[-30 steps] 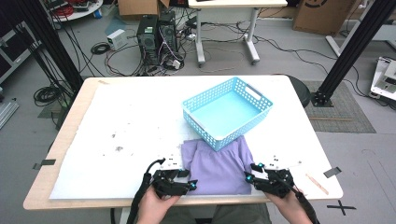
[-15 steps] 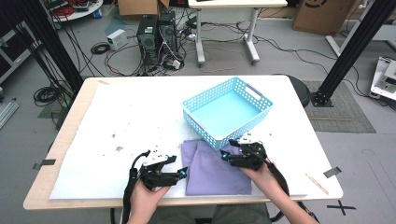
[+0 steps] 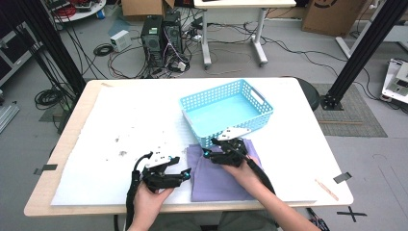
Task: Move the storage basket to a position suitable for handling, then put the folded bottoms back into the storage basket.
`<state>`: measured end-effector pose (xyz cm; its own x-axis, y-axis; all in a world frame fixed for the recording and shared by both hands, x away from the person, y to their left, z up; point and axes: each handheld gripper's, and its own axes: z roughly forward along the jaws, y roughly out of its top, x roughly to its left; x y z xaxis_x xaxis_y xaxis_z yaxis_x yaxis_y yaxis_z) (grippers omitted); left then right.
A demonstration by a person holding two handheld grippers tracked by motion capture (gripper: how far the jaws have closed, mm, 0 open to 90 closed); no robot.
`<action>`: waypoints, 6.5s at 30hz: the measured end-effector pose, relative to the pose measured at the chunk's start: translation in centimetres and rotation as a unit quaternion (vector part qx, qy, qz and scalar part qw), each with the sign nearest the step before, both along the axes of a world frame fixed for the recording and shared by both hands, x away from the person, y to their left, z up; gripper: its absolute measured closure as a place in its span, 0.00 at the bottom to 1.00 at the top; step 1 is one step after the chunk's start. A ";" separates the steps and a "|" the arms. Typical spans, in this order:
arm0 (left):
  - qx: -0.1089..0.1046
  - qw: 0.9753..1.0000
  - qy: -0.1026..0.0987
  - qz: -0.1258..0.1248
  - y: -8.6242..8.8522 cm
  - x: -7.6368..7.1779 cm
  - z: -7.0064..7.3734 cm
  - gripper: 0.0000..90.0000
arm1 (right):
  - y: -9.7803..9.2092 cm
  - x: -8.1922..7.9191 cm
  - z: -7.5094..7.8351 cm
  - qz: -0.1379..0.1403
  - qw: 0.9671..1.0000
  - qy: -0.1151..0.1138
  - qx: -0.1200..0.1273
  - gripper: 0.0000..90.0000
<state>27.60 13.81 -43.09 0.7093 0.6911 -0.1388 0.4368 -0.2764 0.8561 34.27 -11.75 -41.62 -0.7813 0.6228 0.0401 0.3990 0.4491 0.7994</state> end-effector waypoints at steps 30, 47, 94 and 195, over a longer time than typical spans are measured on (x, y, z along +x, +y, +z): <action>0.025 0.997 -0.040 0.059 -2.8 7.1 0.8 0.34 | -18.7 4.6 0.3 -0.163 0.985 -0.052 0.016 0.43; 0.057 0.997 -0.032 0.052 -3.3 10.1 0.3 0.43 | -17.6 6.7 -1.0 -0.115 0.992 -0.041 -0.022 0.66; 0.050 0.996 -0.044 0.059 -1.9 11.4 -0.1 0.53 | -16.7 3.0 -1.5 -0.088 0.994 -0.050 -0.031 0.67; 0.114 0.990 0.051 0.061 -4.0 1.2 -1.5 0.32 | -12.7 -5.5 -3.2 -0.157 0.984 0.073 -0.038 0.28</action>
<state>28.84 9.80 -44.60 0.6090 0.7923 -0.0361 0.5593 -0.3967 0.7279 28.79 -24.42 -44.86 -0.5387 0.8385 0.0815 0.6366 0.3418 0.6914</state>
